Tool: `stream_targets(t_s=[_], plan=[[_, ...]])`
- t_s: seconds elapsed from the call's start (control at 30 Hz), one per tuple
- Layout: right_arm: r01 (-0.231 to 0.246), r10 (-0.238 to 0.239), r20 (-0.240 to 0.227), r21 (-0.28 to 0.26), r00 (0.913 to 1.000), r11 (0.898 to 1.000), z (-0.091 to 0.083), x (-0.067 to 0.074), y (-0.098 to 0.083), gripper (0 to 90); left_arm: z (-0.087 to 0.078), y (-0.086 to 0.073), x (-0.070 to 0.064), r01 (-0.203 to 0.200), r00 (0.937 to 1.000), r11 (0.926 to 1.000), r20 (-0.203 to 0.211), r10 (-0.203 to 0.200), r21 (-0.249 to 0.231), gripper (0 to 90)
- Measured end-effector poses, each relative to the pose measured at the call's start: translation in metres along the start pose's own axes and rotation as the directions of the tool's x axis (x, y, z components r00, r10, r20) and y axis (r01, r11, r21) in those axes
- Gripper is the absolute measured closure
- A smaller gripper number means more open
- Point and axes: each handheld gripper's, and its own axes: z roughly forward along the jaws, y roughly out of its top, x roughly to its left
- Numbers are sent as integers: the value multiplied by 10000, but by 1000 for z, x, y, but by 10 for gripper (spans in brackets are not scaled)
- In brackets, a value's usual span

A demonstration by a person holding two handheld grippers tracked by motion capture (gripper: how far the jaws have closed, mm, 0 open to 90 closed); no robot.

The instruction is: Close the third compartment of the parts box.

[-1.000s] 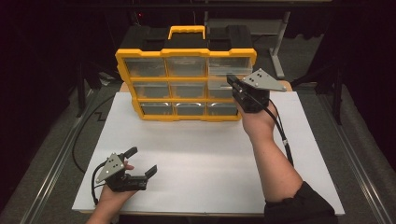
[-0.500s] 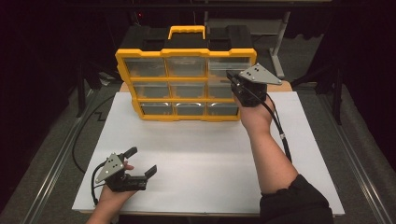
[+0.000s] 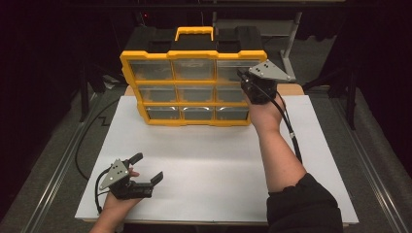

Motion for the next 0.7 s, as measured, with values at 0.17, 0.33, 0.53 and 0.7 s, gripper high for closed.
stream_targets(t_s=[0.17,0.33,0.53,0.7], plan=[[40,-41,60,68,10000,10000,4,-1,1,900,0,0,0,-3,10000,10000,3,3,-4,2],[41,-43,126,143,9999,9999,8,-2,2,900,0,0,0,-24,10000,10000,6,24,36,2],[68,-73,222,195,9997,9998,12,-4,2,900,0,0,1,-2,10000,10000,-6,3,25,2],[223,-229,293,192,9993,9996,14,-4,1,900,0,0,1,16,10000,10000,-5,-16,28,2]])
